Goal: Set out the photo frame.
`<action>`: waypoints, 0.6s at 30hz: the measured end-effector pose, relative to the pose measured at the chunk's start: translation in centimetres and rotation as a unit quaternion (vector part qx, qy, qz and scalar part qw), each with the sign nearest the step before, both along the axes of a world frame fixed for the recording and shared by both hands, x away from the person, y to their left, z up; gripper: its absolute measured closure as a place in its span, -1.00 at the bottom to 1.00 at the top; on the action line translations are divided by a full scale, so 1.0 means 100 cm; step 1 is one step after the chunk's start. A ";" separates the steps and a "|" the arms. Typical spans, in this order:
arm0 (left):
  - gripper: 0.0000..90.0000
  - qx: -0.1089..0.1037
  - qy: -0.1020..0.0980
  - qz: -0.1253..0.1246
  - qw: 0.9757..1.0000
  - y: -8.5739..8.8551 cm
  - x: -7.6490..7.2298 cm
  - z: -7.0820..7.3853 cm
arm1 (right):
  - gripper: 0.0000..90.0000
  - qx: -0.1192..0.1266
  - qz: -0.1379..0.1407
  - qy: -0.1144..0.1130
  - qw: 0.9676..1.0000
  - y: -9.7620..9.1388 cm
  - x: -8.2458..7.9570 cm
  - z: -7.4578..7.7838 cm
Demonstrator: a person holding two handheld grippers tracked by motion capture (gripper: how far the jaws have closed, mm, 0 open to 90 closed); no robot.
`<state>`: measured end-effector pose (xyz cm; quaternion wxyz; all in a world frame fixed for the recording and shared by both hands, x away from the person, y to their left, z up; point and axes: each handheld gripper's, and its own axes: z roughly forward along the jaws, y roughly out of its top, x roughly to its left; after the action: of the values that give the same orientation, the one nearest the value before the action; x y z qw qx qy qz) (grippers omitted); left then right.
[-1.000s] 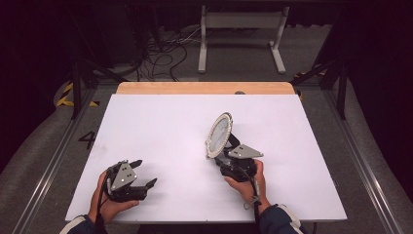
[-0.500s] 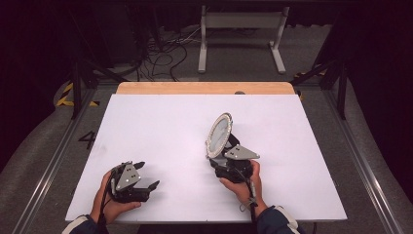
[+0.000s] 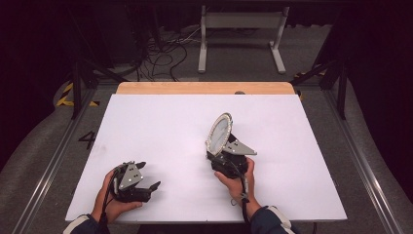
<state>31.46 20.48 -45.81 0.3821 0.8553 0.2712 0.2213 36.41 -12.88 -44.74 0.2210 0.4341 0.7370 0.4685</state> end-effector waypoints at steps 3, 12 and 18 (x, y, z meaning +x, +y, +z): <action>-0.59 0.003 0.000 -0.001 1.000 0.000 0.001 0.000 | 0.17 -0.004 -0.008 -0.010 1.000 0.003 0.002 0.000; -0.59 0.011 0.003 -0.006 1.000 -0.001 0.001 -0.001 | 0.38 -0.003 -0.013 -0.013 1.000 -0.001 0.003 0.001; -0.60 0.014 0.004 -0.005 1.000 0.001 0.001 -0.001 | 0.52 0.000 0.007 -0.004 1.000 -0.014 0.003 0.004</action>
<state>31.55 20.58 -45.89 0.3702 0.8628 0.2653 0.2194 36.71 -14.33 -44.33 0.2207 0.4274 0.7393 0.4712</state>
